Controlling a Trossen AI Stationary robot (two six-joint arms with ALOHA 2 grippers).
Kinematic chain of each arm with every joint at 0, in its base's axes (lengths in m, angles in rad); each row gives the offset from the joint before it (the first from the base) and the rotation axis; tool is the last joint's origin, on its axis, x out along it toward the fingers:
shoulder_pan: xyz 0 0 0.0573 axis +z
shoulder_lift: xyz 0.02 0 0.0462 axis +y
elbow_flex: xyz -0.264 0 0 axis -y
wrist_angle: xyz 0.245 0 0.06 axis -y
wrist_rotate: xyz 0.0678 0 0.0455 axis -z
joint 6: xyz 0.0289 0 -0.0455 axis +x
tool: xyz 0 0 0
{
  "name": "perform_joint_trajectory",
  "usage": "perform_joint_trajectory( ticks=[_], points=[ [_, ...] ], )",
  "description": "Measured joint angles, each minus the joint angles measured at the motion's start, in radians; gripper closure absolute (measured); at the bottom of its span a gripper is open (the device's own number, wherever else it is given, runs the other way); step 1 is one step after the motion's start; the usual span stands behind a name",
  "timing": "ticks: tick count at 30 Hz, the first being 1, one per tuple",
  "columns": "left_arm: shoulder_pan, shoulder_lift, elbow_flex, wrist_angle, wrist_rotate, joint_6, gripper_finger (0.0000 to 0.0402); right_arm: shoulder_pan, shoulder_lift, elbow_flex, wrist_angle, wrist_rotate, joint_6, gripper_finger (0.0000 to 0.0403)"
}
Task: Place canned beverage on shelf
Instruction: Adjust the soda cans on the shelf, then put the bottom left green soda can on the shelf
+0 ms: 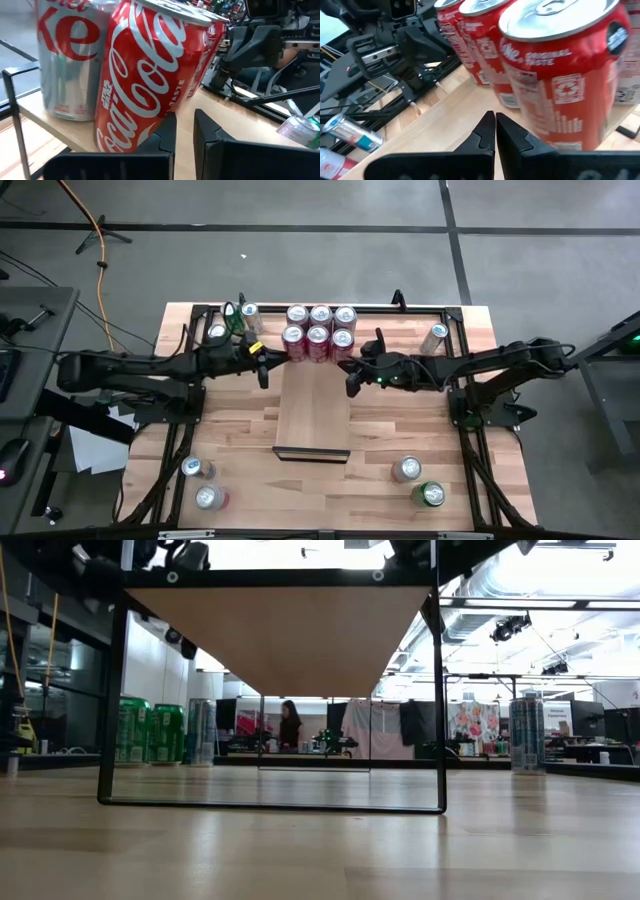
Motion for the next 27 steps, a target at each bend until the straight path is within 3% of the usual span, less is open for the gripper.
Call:
perform_joint_trajectory(
  ticks=[10,17,22,27],
  points=[
    [0.002,0.054,0.0,0.018,0.039,-0.021,0.0401,-0.017,0.0,0.0,0.002,0.018,-0.002,0.0403],
    [-0.053,-0.111,0.0,0.011,0.198,-0.048,0.0401,0.052,-0.007,0.0,0.048,-0.125,-0.027,0.0403],
    [-0.177,-0.259,0.018,0.012,0.136,-0.032,0.0401,0.153,-0.01,0.0,0.212,-0.114,-0.059,0.0403],
    [-0.313,-0.309,0.058,0.015,0.022,0.041,0.0401,0.214,-0.01,0.0,0.377,-0.113,-0.149,0.0403]
  ],
)
